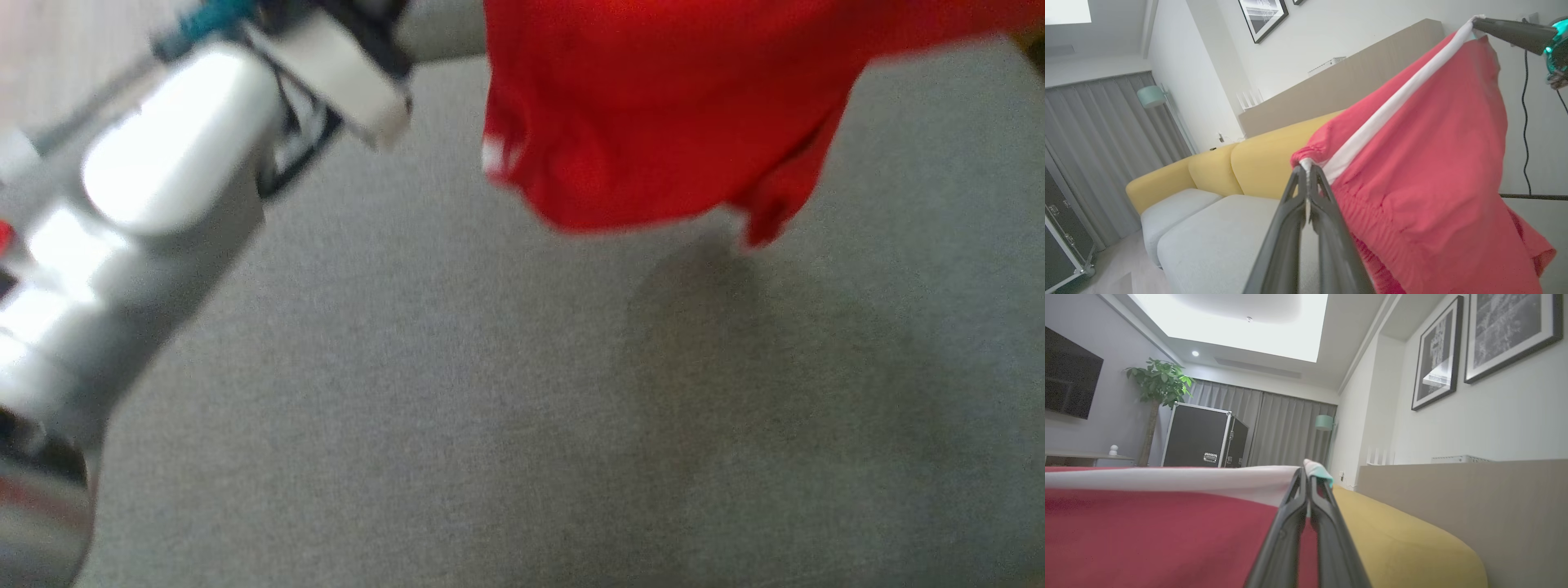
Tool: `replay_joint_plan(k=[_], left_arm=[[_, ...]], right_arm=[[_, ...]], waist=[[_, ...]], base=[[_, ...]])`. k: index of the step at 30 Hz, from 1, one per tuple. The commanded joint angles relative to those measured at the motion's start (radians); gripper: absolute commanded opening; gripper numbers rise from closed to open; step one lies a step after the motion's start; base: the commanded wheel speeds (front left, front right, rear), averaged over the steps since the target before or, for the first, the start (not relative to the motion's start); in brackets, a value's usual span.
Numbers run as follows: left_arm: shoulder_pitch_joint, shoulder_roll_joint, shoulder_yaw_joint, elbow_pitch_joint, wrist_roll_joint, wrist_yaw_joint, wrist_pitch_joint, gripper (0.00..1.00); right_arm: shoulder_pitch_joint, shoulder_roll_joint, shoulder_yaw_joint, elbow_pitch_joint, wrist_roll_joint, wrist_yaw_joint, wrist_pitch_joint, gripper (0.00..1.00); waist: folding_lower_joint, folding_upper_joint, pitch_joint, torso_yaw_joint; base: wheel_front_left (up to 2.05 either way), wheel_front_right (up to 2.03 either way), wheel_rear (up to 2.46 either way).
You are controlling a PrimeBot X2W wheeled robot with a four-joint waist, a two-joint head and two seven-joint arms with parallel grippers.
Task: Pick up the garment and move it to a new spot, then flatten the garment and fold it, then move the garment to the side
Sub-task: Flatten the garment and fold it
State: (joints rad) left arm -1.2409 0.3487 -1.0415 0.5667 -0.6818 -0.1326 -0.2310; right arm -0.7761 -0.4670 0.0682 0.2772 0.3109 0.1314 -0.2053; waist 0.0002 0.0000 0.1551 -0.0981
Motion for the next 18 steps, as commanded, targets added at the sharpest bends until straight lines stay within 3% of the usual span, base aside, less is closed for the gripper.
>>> replay_joint_plan(k=[1, 5, 8, 13, 18], left_arm=[[-0.132, 0.026, 0.05, 0.008, 0.0, 0.002, -0.016, 0.0], [-0.245, -0.025, 0.157, 0.025, 0.041, 0.013, -0.03, 0.0], [-0.228, -0.046, 0.234, -0.018, 0.104, 0.013, -0.03, 0.0], [-0.104, -0.034, 0.224, -0.05, 0.183, 0.005, -0.031, 0.0], [0.153, -0.002, 0.183, -0.126, 0.256, 0.003, -0.031, 0.0]], right_arm=[[-0.094, -0.041, 0.039, 0.023, 0.023, -0.001, -0.001, 0.0], [-0.273, -0.072, 0.065, 0.101, 0.031, -0.001, -0.041, 0.0], [-0.322, -0.08, 0.088, 0.115, 0.033, -0.001, -0.054, 0.0], [-0.259, -0.085, 0.141, 0.081, 0.063, -0.001, -0.056, 0.0], [-0.031, -0.093, 0.211, 0.045, 0.123, -0.001, -0.056, 0.0]], waist=[[-0.0002, 0.0, 0.086, 0.007], [-0.0002, 0.0, 0.15, 0.011], [-0.0002, 0.0, 0.169, 0.011], [-0.0002, 0.0, 0.17, 0.01], [-0.0002, 0.0, 0.149, 0.015]], base=[[0.0, 0.0, 0.0], [0.0, 0.0, 0.0], [0.0, 0.0, 0.0], [0.0, 0.0, 0.0], [0.0, 0.0, 0.0]])
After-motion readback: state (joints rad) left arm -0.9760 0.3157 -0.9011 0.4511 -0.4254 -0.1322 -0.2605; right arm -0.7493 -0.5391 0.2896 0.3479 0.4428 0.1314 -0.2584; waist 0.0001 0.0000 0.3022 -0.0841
